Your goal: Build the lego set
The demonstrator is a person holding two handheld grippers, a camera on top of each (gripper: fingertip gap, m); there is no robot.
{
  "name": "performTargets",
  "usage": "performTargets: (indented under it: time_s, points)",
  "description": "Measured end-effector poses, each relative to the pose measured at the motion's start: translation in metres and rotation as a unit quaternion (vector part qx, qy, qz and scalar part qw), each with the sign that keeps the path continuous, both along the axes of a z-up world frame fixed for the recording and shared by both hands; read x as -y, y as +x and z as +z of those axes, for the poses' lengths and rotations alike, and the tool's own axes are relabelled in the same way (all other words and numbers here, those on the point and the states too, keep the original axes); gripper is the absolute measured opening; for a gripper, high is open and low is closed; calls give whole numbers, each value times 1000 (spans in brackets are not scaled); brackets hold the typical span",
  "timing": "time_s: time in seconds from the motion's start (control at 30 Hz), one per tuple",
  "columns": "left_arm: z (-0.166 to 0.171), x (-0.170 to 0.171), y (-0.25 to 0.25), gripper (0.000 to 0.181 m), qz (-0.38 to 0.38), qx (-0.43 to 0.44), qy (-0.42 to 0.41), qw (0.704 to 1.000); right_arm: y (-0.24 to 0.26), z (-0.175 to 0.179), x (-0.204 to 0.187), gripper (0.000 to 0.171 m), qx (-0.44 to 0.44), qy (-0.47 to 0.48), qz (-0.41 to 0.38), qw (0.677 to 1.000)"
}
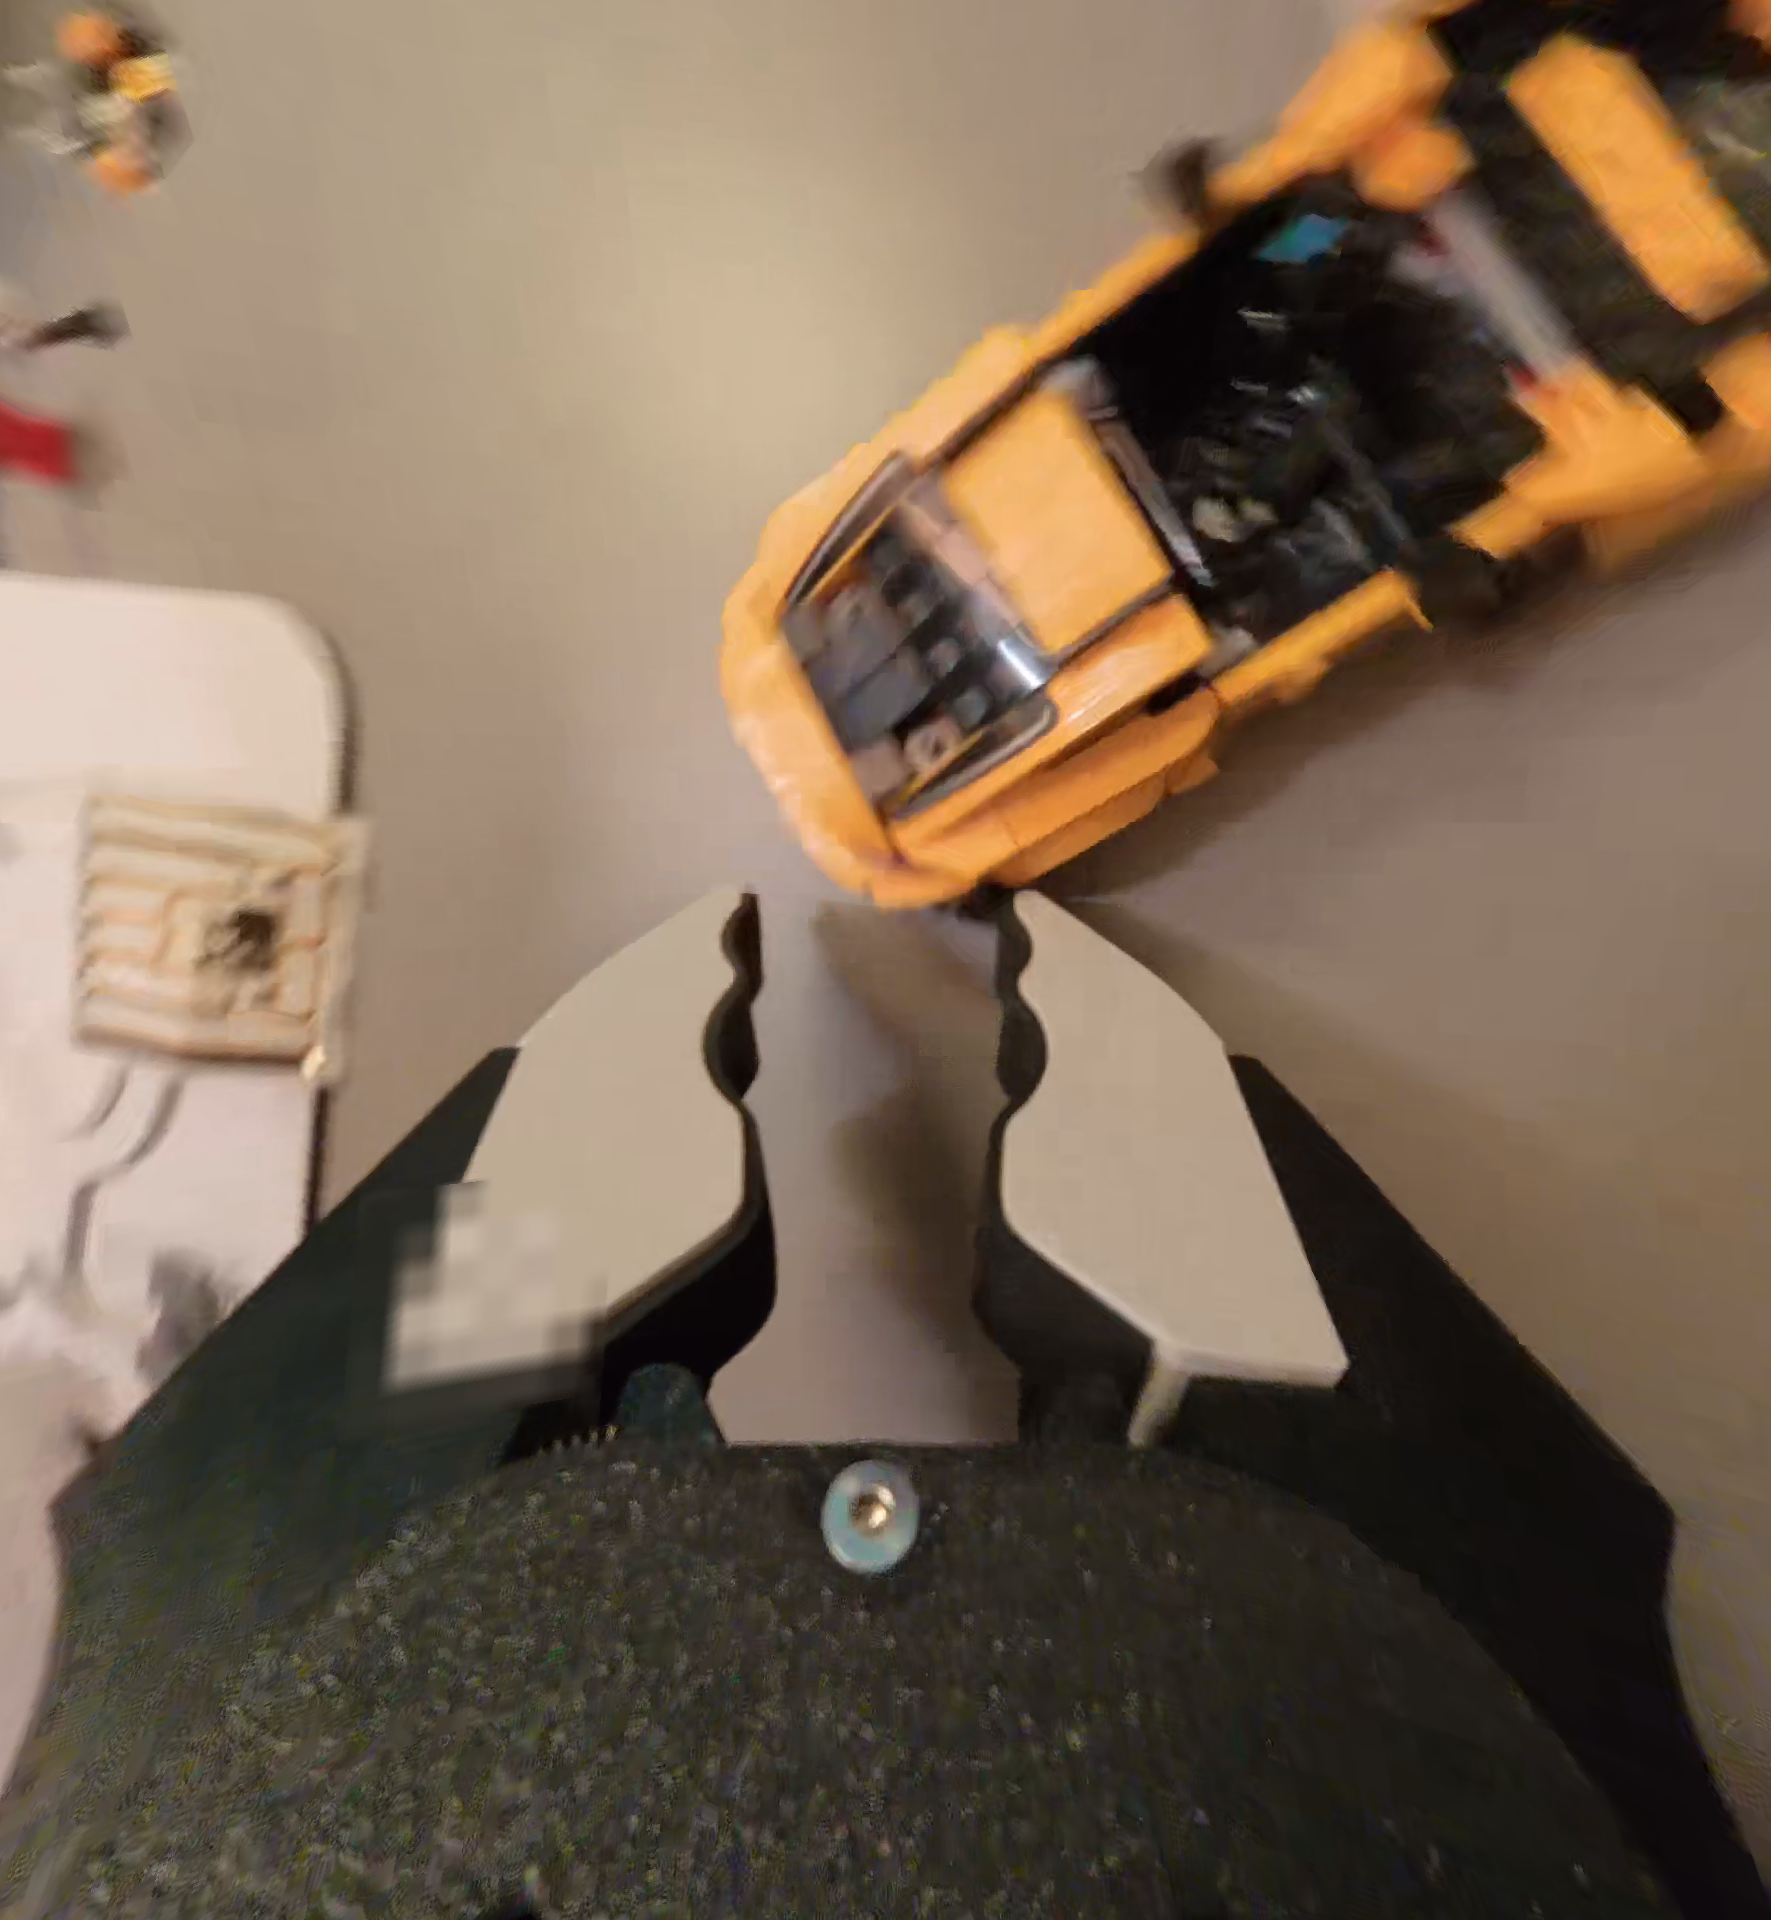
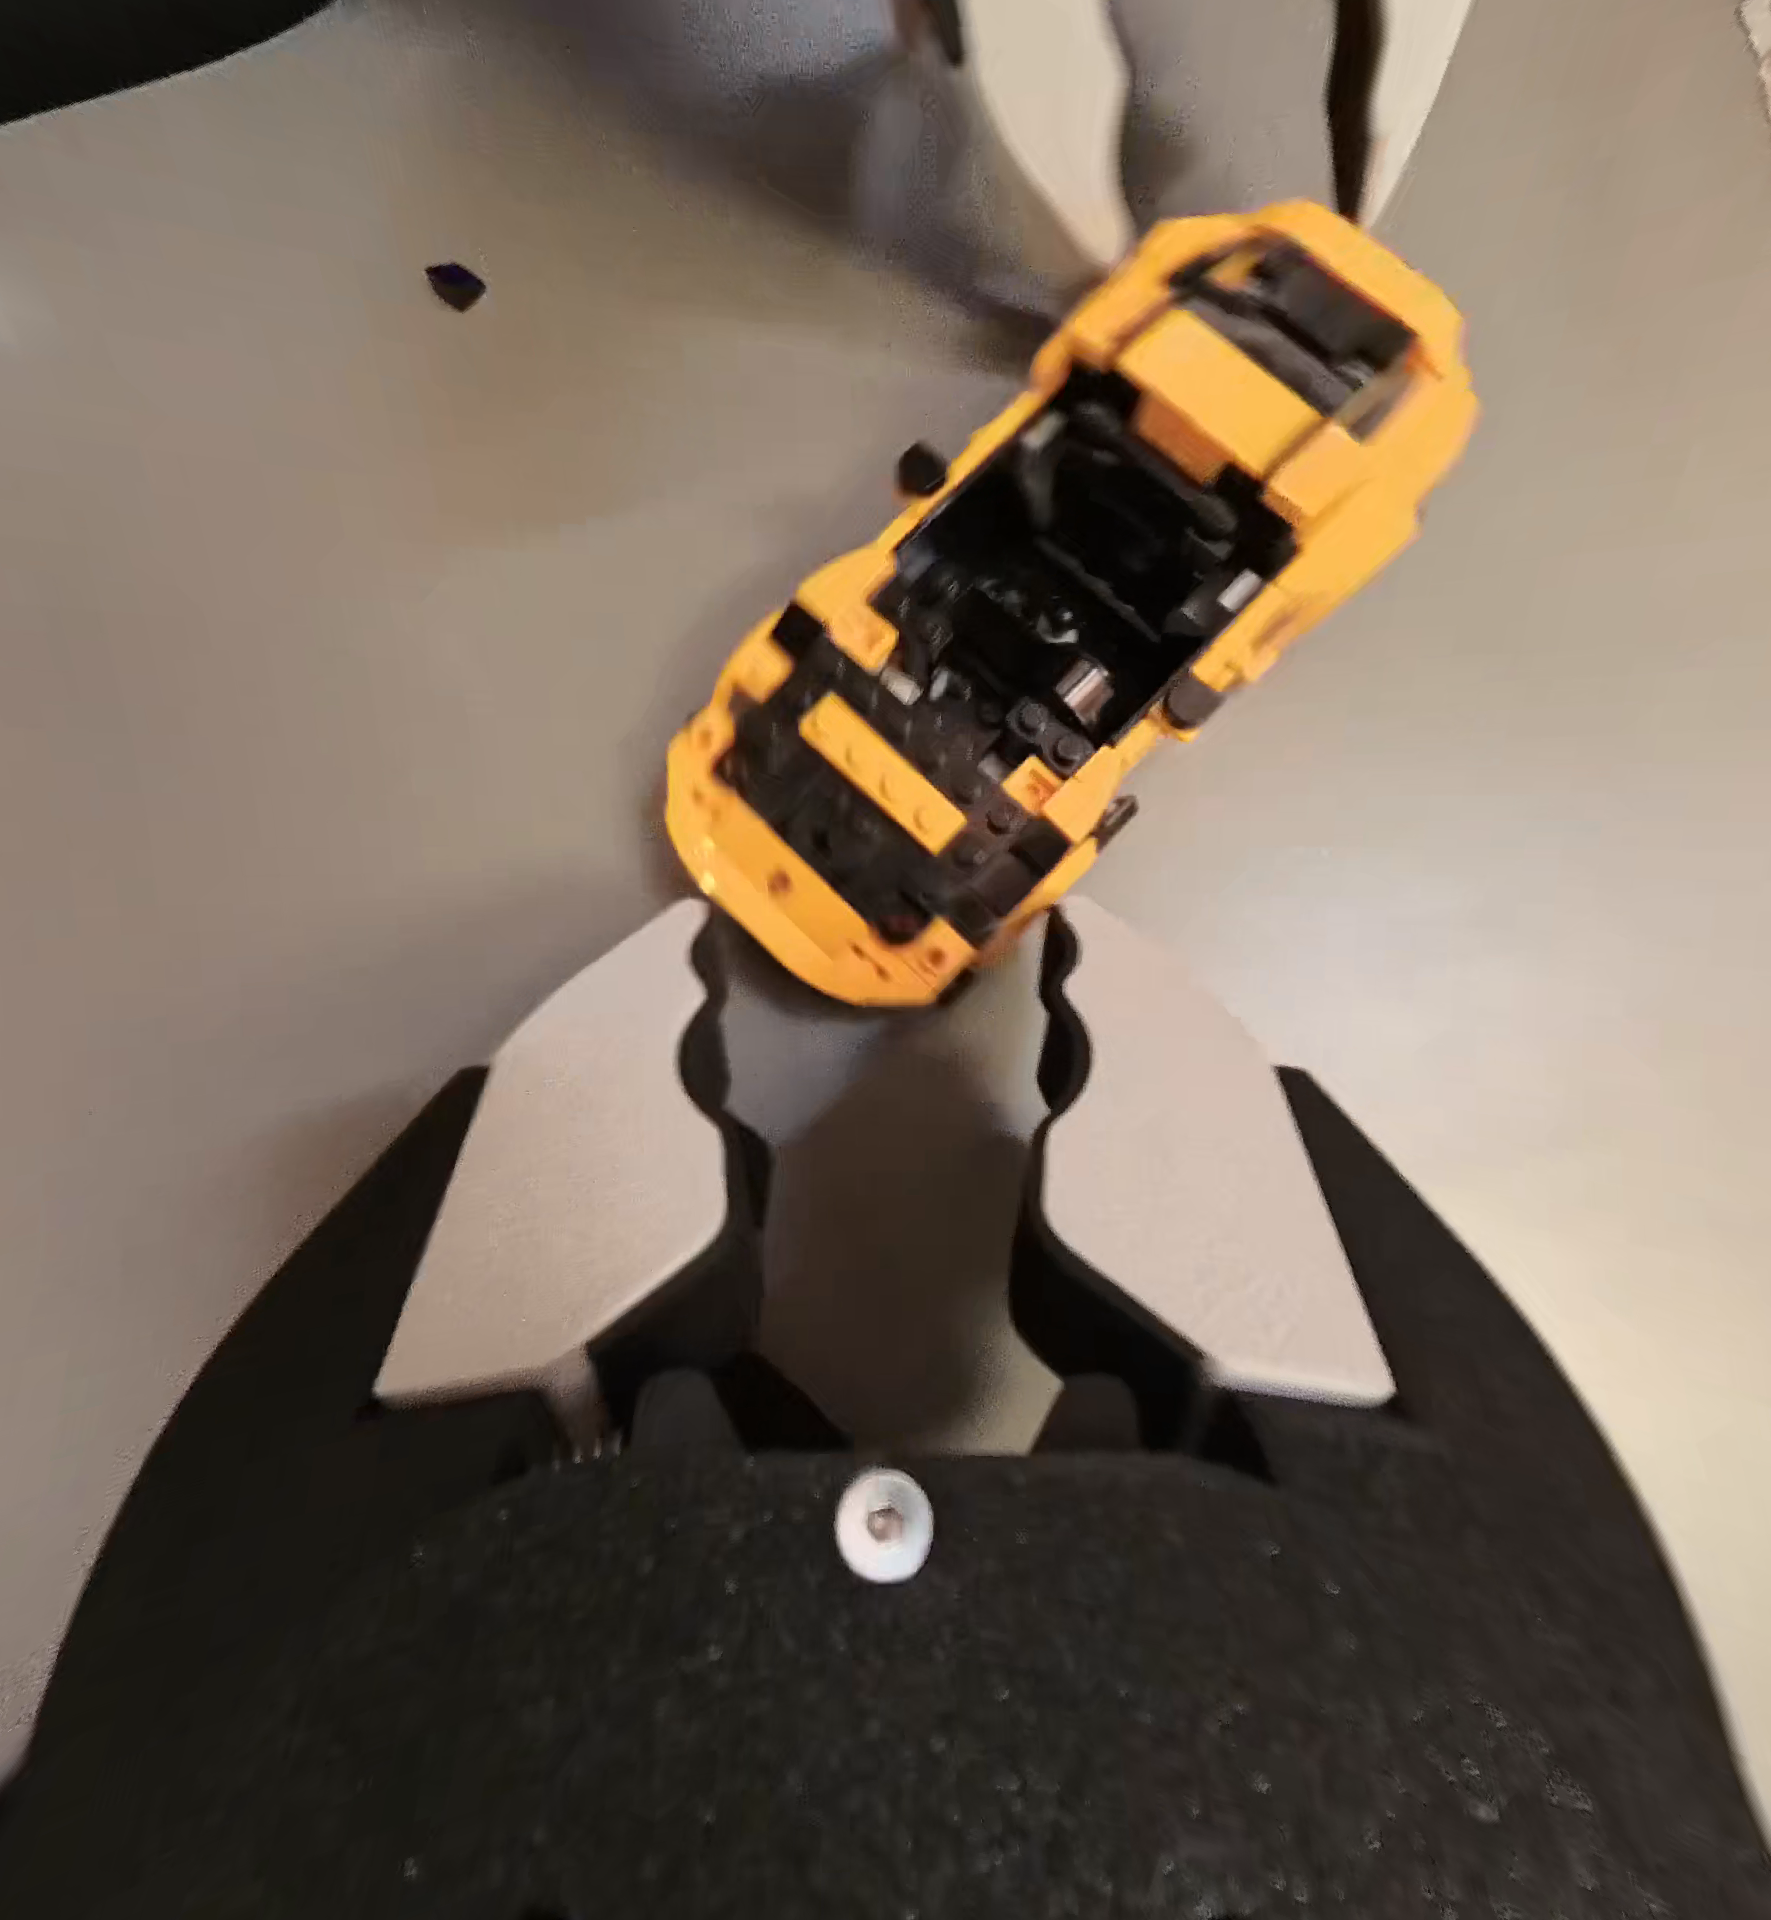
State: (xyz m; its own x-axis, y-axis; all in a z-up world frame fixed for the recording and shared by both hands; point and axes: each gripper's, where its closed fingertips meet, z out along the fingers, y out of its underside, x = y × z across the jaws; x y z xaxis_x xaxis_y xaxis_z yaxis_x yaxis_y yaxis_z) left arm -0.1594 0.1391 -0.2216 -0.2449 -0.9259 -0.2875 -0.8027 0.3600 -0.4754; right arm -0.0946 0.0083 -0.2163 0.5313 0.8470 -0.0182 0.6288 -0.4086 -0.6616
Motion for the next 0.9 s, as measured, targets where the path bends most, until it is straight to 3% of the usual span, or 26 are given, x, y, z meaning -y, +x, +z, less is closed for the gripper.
performTargets:
  time_s: [0.07,0.13,0.27,0.5,0.57,0.7,0.9]
  points:
    - [3,-17,-1,34,84,40,26,995,-5,-3,1,47,39,32,-28,998]
    - [13,-8,-8,32,113,83,5,990,-19,-5,9,48,66,54,-18,996]
    - [30,37,-45,30,99,102,-76,987,-25,-3,1,46,108,106,-37,988]
    - [17,126,-106,29,57,48,-172,982,-46,19,-6,76,66,125,-127,982]
    - [6,139,-106,31,73,33,-179,981,-52,17,-9,84,79,133,-136,979]
    - [-6,141,-101,31,99,19,-148,984,-59,18,-11,84,55,121,-146,980]
    - [-6,156,-101,23,30,10,-187,982,-48,16,-14,83,37,96,-199,975]
